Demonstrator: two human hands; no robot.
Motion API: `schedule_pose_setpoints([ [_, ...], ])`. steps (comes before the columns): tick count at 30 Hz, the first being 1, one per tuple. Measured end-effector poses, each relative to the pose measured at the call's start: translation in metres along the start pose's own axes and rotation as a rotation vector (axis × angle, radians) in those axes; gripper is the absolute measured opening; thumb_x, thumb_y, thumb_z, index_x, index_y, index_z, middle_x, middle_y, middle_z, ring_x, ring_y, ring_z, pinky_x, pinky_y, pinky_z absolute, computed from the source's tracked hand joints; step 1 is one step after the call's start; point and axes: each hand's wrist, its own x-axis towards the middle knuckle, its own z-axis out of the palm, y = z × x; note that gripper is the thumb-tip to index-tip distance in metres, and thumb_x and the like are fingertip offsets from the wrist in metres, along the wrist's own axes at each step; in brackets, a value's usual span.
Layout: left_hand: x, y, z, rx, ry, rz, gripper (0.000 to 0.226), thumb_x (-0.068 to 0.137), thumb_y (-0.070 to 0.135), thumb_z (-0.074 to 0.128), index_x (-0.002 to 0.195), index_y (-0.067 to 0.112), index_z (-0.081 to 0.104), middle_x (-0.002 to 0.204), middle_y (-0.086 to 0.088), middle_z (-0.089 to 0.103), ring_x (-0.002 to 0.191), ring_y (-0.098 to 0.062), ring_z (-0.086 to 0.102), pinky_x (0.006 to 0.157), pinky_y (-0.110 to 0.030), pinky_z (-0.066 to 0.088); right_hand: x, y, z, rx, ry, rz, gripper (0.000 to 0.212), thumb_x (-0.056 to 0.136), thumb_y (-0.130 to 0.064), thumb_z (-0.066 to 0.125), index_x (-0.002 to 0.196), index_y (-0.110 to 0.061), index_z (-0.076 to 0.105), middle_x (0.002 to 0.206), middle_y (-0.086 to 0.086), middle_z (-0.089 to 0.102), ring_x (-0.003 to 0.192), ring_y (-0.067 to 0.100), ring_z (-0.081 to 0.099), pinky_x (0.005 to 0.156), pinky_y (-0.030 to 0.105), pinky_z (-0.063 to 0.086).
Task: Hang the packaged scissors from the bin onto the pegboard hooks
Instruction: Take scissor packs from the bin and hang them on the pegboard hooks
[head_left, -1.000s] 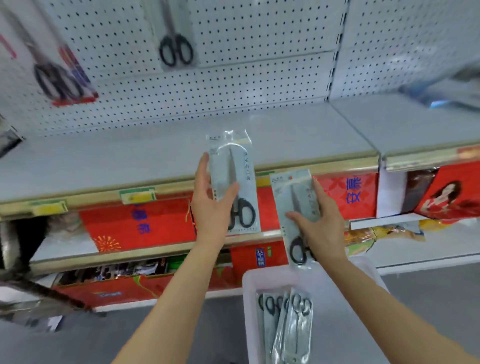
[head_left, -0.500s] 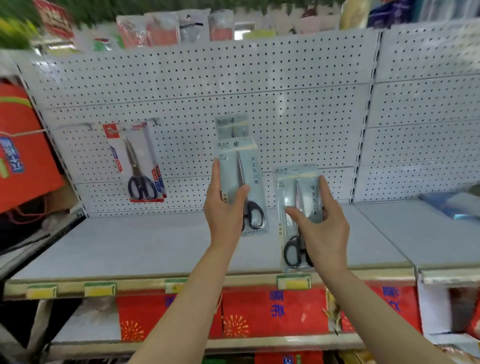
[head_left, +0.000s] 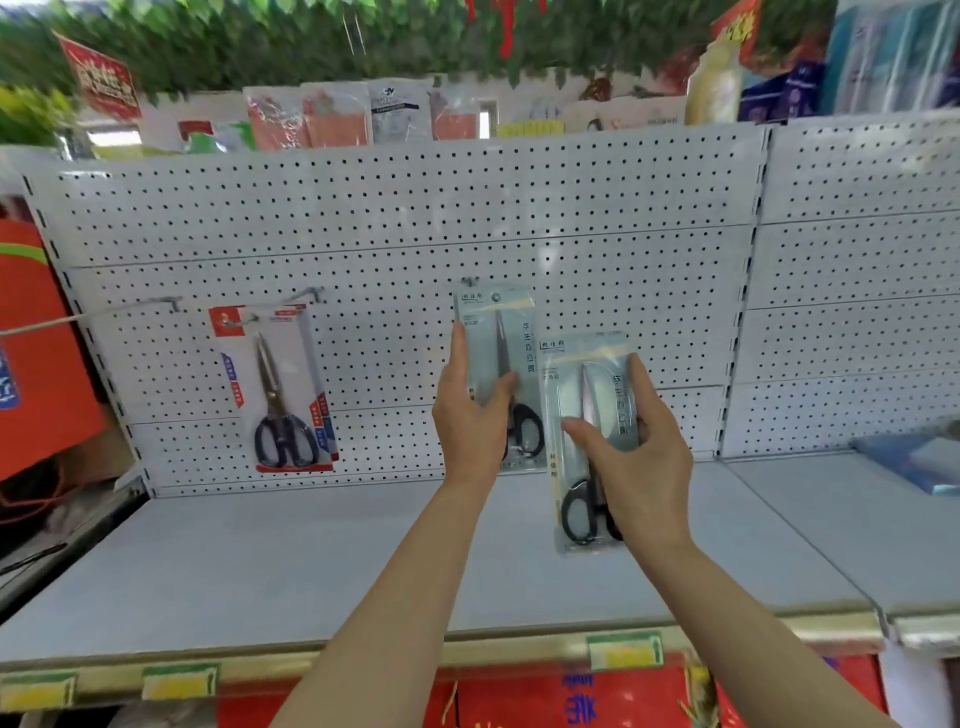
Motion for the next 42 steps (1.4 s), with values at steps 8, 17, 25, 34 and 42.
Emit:
schedule_pose_setpoints([
  [8, 0.002, -0.017, 0.003, 0.045, 0.006, -0.009, 0.079, 0.089, 0.022, 0.071, 0.154, 0.035, 0.027, 0.113, 0.030, 0.049, 0.105, 0.010, 0.052, 0.088, -0.011, 0.043, 0.004, -0.003, 0.016, 0.030, -0.005, -0.029, 0.084, 0.076, -0.026, 0.081, 0.147, -0.034, 0.037, 0.114, -0.042, 0.039, 0.100, -0.038, 0.034, 0.081, -0.010, 0.026],
  [17, 0.009, -0.033, 0.007, 0.320, 0.069, 0.024, 0.074, 0.093, 0.031, 0.063, 0.151, 0.047, 0.020, 0.117, 0.007, 0.050, 0.078, -0.010, 0.054, 0.059, -0.023, 0.042, 0.014, -0.004, 0.037, -0.002, -0.002, -0.063, 0.084, 0.076, -0.023, 0.081, 0.147, -0.034, 0.036, 0.102, -0.033, 0.046, 0.097, -0.029, 0.043, 0.079, -0.004, 0.033],
  [25, 0.014, -0.049, -0.010, 0.383, 0.056, 0.101, 0.063, 0.096, 0.022, 0.058, 0.151, 0.039, 0.032, 0.116, 0.008, 0.047, 0.083, -0.005, 0.058, 0.070, -0.034, 0.056, 0.036, -0.005, 0.070, -0.022, -0.009, -0.052, 0.086, 0.075, -0.024, 0.081, 0.147, -0.035, 0.035, 0.101, -0.015, 0.051, 0.093, -0.022, 0.047, 0.075, -0.001, 0.036],
  [34, 0.074, 0.016, -0.037, 0.379, -0.208, 0.340, 0.061, 0.093, 0.044, 0.056, 0.149, 0.037, 0.033, 0.144, 0.016, 0.029, 0.118, -0.009, 0.050, 0.087, -0.034, 0.052, 0.059, 0.006, 0.107, -0.044, 0.010, -0.034, 0.086, 0.077, -0.030, 0.080, 0.149, -0.033, 0.032, 0.104, -0.005, 0.054, 0.088, -0.007, 0.052, 0.070, 0.006, 0.038],
  [42, 0.086, 0.001, -0.023, 0.762, -0.292, 0.334, 0.069, 0.090, 0.039, 0.065, 0.150, 0.028, 0.034, 0.149, 0.010, 0.028, 0.127, -0.017, 0.037, 0.087, -0.039, 0.053, 0.068, 0.027, 0.127, -0.070, 0.044, -0.033, 0.079, 0.083, -0.027, 0.073, 0.149, -0.033, 0.031, 0.109, 0.000, 0.042, 0.087, 0.000, 0.052, 0.070, 0.014, 0.044],
])
